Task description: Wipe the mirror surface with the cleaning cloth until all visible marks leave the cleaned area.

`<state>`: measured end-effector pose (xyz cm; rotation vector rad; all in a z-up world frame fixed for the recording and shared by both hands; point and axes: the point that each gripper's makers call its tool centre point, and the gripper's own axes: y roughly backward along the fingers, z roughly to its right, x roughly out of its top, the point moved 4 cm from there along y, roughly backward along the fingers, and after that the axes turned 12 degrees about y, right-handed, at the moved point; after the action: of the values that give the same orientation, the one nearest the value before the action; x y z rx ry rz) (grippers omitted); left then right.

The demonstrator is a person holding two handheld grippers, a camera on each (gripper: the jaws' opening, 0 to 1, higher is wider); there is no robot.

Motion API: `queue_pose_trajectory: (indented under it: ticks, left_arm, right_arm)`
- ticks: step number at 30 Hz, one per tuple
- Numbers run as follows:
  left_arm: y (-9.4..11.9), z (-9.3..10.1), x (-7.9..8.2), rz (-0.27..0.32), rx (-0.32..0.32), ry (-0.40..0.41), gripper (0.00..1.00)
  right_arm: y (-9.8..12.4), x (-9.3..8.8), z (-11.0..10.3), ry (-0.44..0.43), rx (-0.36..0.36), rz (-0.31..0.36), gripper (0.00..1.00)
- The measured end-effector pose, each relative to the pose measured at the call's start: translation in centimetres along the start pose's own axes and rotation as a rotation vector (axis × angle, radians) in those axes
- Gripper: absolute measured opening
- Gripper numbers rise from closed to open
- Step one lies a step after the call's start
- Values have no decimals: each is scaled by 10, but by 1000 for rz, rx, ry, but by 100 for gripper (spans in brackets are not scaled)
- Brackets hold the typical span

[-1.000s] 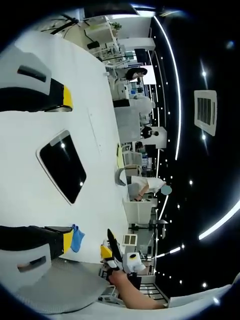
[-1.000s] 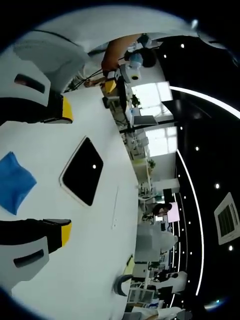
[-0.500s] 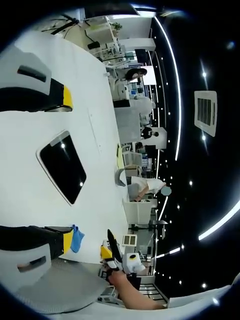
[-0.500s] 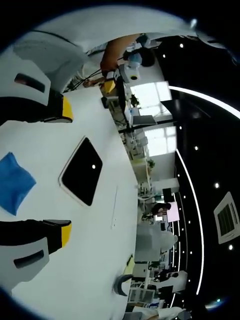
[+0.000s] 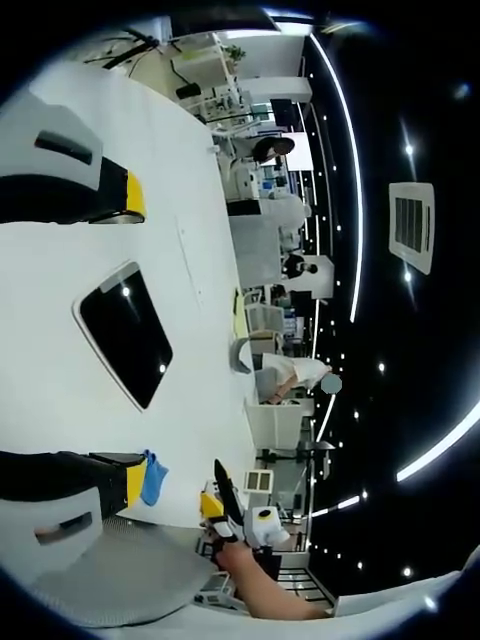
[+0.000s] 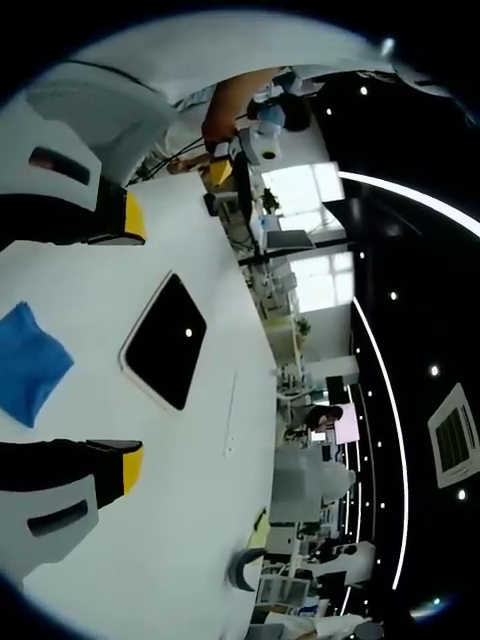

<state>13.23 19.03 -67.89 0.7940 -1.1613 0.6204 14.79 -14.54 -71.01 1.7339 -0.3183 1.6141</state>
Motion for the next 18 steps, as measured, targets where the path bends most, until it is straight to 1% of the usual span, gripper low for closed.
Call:
queue_pose_trajectory:
  ticks: [5, 7, 9, 10, 11, 12, 15, 18]
  left_arm:
    - [0, 0, -1, 2, 1, 1, 96]
    - [0, -1, -2, 2, 1, 6, 96]
    - [0, -1, -2, 0, 0, 5, 95]
    - [0, -1, -2, 0, -1, 7, 95]
    - [0, -1, -2, 0, -1, 7, 95]
    - [0, -1, -2, 0, 0, 7, 95]
    - [1, -2, -2, 2, 0, 7, 95]
    - [2, -3, -3, 1, 3, 7, 95]
  right_arm:
    - [1, -5, 0, 7, 6, -28, 73]
    - [2, -10, -1, 25, 19, -52, 70]
    - [2, -17, -1, 49, 30, -85, 69]
    - [2, -19, -1, 52, 36, -94, 68]
    - [2, -24, -1, 50, 45, -120, 67]
    - [2, -25, -1, 54, 48, -126, 66]
    - [2, -32, -1, 65, 59, -151, 66]
    - [1, -42, -5, 90, 86, -201, 65]
